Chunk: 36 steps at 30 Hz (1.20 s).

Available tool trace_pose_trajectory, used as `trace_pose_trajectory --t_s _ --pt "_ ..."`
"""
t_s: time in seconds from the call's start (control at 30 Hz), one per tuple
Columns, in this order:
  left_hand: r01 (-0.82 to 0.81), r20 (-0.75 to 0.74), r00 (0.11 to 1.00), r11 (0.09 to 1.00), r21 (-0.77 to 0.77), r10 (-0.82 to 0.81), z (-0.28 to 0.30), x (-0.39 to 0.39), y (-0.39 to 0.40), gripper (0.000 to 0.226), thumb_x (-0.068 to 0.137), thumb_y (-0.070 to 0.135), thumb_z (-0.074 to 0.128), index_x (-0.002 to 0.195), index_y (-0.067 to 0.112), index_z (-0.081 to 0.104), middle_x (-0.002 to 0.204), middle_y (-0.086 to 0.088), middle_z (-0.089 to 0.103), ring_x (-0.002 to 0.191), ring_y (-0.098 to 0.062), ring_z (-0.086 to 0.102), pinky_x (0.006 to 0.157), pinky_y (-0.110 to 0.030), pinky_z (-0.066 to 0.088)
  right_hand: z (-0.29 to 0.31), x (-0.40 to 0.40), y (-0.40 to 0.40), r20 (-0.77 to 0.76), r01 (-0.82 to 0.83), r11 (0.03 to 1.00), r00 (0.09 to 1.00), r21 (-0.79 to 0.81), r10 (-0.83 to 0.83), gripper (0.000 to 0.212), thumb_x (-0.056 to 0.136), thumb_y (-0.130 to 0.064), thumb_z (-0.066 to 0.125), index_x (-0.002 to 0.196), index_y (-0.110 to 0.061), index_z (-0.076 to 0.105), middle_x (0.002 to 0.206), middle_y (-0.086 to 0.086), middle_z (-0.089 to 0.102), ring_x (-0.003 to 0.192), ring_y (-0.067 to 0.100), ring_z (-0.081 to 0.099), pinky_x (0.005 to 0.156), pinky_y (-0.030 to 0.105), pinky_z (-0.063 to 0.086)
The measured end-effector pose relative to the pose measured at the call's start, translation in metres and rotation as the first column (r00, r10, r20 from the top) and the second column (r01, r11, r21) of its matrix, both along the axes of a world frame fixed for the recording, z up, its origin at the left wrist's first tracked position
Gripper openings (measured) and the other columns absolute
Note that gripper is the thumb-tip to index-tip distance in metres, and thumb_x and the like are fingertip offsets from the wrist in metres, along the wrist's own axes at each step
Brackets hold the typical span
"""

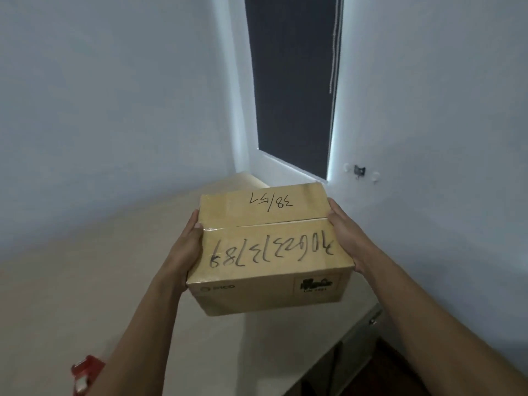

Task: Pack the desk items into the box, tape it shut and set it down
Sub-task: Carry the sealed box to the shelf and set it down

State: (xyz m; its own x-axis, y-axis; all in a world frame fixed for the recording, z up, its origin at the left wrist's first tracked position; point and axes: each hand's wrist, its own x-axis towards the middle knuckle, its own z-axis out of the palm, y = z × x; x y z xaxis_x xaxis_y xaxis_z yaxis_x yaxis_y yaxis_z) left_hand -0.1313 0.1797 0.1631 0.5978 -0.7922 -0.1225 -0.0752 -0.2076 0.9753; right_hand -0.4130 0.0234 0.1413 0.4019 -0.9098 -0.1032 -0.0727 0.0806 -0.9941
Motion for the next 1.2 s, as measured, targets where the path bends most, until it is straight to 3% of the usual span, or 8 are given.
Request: trace_pose_trajectory --t_s 0.13,0.3,0.43,0.53,0.77,0.83,1.07,1.2 --pt "0.165 -0.011 0.986 0.986 -0.038 -0.165 0.019 -0.067 -0.008 0.041 0.108 0.034 0.027 0.143 0.051 0.038 0.112 0.005 0.064 0.087 -0.021 0.069 0.063 -0.033 0.057 0.025 -0.084 0.039 -0.003 0.141 0.99 0.99 -0.015 -0.141 0.037 0.108 -0.033 0.022 0.116 -0.054 0.051 0.1 0.016 0.065 0.077 0.023 0.064 0.063 0.035 0.058" --pt "0.368 -0.012 0.93 0.929 -0.049 -0.369 0.045 -0.159 -0.012 0.039 0.108 0.035 0.025 0.138 0.054 0.042 0.109 -0.009 0.069 0.068 -0.018 0.073 0.047 -0.029 0.055 0.045 -0.191 0.091 0.056 0.326 0.945 0.944 -0.004 -0.325 0.04 0.106 -0.031 0.025 0.131 -0.048 0.052 0.111 0.016 0.066 0.085 0.026 0.066 0.065 0.039 0.059" --pt "0.528 -0.018 0.849 0.849 -0.03 -0.528 0.061 -0.242 -0.013 0.032 0.108 0.04 0.025 0.122 0.058 0.048 0.099 -0.013 0.068 0.064 -0.021 0.073 0.049 -0.033 0.059 0.057 -0.277 0.139 0.087 0.455 0.89 0.886 0.016 -0.455 0.036 0.104 -0.035 0.029 0.123 -0.05 0.056 0.1 0.016 0.068 0.081 0.026 0.068 0.073 0.051 0.061" --pt "0.599 0.006 0.8 0.8 -0.018 -0.599 0.065 -0.305 -0.015 0.032 0.107 0.04 0.025 0.122 0.059 0.047 0.1 -0.012 0.067 0.062 -0.02 0.072 0.051 -0.033 0.059 0.06 -0.338 0.175 0.123 0.542 0.84 0.832 0.033 -0.542 0.034 0.105 -0.04 0.032 0.13 -0.054 0.049 0.081 0.005 0.065 0.071 0.02 0.066 0.065 0.041 0.06" --pt "0.728 0.046 0.685 0.685 -0.022 -0.727 0.058 -0.482 -0.005 0.044 0.108 0.037 0.028 0.15 0.048 0.028 0.108 0.003 0.056 0.08 -0.021 0.064 0.054 -0.03 0.054 0.06 -0.499 0.256 0.064 0.715 0.697 0.694 0.059 -0.718 0.037 0.106 -0.044 0.026 0.139 -0.056 0.038 0.089 0.008 0.067 0.08 0.023 0.069 0.067 0.04 0.061" --pt "0.76 0.043 0.65 0.649 -0.028 -0.759 0.055 -0.529 0.002 0.042 0.108 0.037 0.027 0.149 0.049 0.029 0.124 -0.003 0.056 0.084 -0.02 0.064 0.056 -0.03 0.052 0.058 -0.542 0.273 0.044 0.747 0.661 0.66 0.063 -0.75 0.037 0.106 -0.046 0.027 0.139 -0.057 0.038 0.089 0.007 0.068 0.08 0.023 0.07 0.071 0.044 0.061" --pt "0.868 -0.059 0.491 0.494 -0.047 -0.869 0.028 -0.69 0.029 0.03 0.107 0.043 0.024 0.13 0.055 0.04 0.103 -0.014 0.065 0.064 -0.019 0.074 0.049 -0.028 0.057 0.048 -0.688 0.337 -0.037 0.834 0.55 0.552 0.038 -0.833 0.032 0.105 -0.05 0.028 0.134 -0.059 0.038 0.104 0.009 0.071 0.086 0.026 0.075 0.065 0.039 0.061" --pt "0.902 -0.112 0.425 0.431 -0.037 -0.898 0.002 -0.749 0.034 0.029 0.104 0.052 0.025 0.127 0.057 0.042 0.104 -0.016 0.068 0.075 -0.027 0.076 0.058 -0.036 0.06 0.032 -0.741 0.352 -0.087 0.872 0.49 0.489 0.007 -0.868 0.032 0.105 -0.05 0.028 0.132 -0.057 0.042 0.108 0.006 0.071 0.086 0.025 0.076 0.07 0.044 0.063"
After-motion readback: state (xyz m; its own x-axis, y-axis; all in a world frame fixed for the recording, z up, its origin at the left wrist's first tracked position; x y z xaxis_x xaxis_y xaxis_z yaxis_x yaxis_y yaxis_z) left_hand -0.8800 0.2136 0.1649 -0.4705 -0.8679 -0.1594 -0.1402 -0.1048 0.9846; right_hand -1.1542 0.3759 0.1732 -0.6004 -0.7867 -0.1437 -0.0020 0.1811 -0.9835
